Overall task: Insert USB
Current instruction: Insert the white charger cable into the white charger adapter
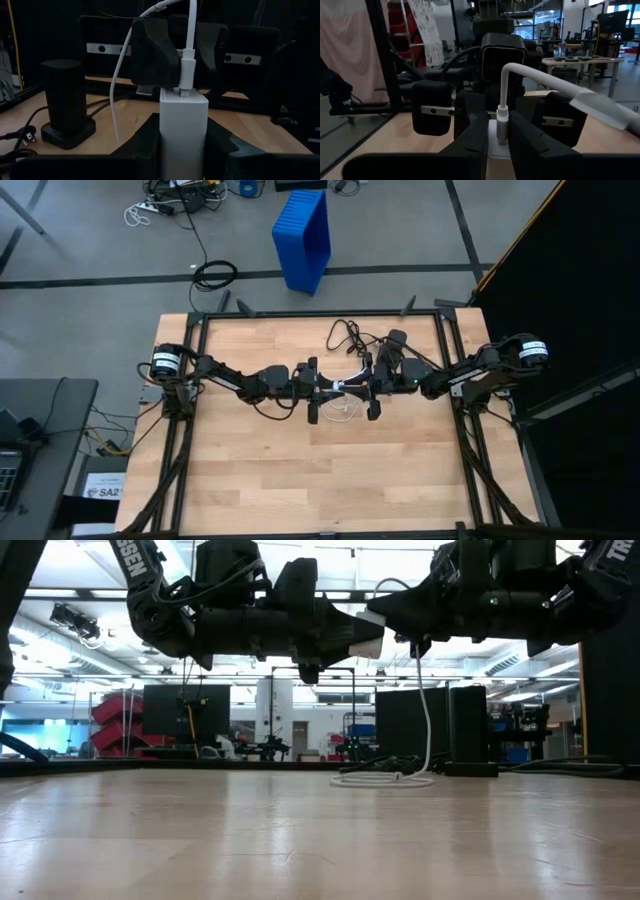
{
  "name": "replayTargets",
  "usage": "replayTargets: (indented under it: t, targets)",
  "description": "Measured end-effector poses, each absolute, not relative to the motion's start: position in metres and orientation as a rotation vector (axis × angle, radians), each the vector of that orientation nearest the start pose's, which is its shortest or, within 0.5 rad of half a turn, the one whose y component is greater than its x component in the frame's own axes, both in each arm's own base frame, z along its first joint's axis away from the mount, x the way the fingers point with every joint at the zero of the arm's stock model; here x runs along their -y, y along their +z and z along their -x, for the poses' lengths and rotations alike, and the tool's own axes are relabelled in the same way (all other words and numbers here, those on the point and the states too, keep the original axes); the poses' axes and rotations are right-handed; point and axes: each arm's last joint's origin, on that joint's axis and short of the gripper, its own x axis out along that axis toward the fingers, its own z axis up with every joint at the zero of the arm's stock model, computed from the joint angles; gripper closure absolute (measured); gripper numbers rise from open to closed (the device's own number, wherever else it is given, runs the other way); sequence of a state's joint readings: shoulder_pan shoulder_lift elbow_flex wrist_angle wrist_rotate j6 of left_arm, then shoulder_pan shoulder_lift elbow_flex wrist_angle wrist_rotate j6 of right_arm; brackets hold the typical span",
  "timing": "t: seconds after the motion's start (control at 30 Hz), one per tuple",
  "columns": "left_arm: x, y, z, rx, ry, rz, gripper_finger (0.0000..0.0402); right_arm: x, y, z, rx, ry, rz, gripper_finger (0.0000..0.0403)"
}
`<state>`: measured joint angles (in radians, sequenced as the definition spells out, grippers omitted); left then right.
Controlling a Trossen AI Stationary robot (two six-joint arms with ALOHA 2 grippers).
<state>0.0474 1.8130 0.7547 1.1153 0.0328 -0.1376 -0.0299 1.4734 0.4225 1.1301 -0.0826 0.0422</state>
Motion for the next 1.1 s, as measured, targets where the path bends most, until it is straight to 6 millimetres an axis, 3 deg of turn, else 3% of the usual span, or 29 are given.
replayTargets:
  t: [0.3, 0.57, 0.8, 1.1]
  targets:
    - [-0.015, 0.187, -0.351, 0.122, -0.007, 0.133, 0.0331, 0.006, 0.202, -0.26, 0.103, 0.048, 0.01, 0.0283]
    - [-0.015, 0.19, -0.351, 0.16, -0.005, 0.131, 0.0331, 0.005, 0.203, -0.254, 0.014, 0.07, 0.021, 0.0229]
    - [-0.015, 0.194, -0.35, 0.198, -0.012, 0.127, 0.0331, 0.005, 0.197, -0.254, -0.04, 0.064, 0.016, 0.0213]
    - [-0.009, 0.197, -0.351, 0.229, -0.039, 0.093, 0.0331, 0.005, 0.199, -0.255, -0.014, 0.064, -0.024, 0.023]
